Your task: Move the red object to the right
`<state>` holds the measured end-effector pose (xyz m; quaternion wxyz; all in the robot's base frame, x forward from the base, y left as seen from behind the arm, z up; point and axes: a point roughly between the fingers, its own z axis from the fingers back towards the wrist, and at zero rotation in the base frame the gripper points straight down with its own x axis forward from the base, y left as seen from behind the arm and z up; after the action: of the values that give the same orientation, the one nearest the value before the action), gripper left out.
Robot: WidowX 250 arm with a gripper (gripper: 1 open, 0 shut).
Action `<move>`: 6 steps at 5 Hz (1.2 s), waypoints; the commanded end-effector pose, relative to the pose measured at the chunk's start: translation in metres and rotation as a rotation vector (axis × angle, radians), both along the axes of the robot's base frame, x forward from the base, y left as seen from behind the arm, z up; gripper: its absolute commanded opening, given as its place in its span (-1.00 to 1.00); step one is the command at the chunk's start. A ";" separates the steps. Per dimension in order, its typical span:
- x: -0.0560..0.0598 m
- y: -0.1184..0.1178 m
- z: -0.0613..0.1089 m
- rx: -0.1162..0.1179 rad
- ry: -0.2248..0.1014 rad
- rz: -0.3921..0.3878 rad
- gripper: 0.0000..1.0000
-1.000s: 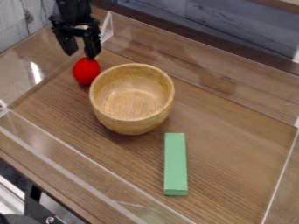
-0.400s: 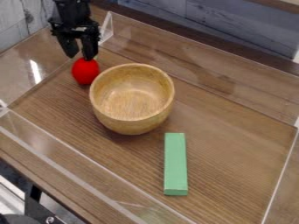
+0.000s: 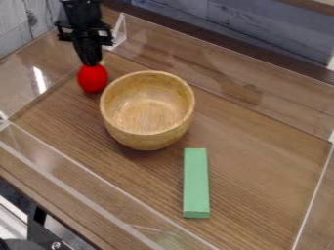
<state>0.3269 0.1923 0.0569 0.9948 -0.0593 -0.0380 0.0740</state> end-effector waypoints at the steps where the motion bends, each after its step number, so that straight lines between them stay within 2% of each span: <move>1: 0.014 -0.019 0.056 0.044 -0.118 -0.036 -1.00; 2: 0.026 -0.054 0.073 0.023 -0.147 -0.102 -1.00; 3: 0.036 -0.093 0.081 -0.004 -0.161 -0.172 -1.00; 5: 0.044 -0.167 0.080 -0.046 -0.165 -0.293 -1.00; 6: 0.044 -0.190 0.079 -0.053 -0.165 -0.324 -1.00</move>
<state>0.3665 0.0044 0.1025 0.9890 -0.1047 -0.0595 -0.0861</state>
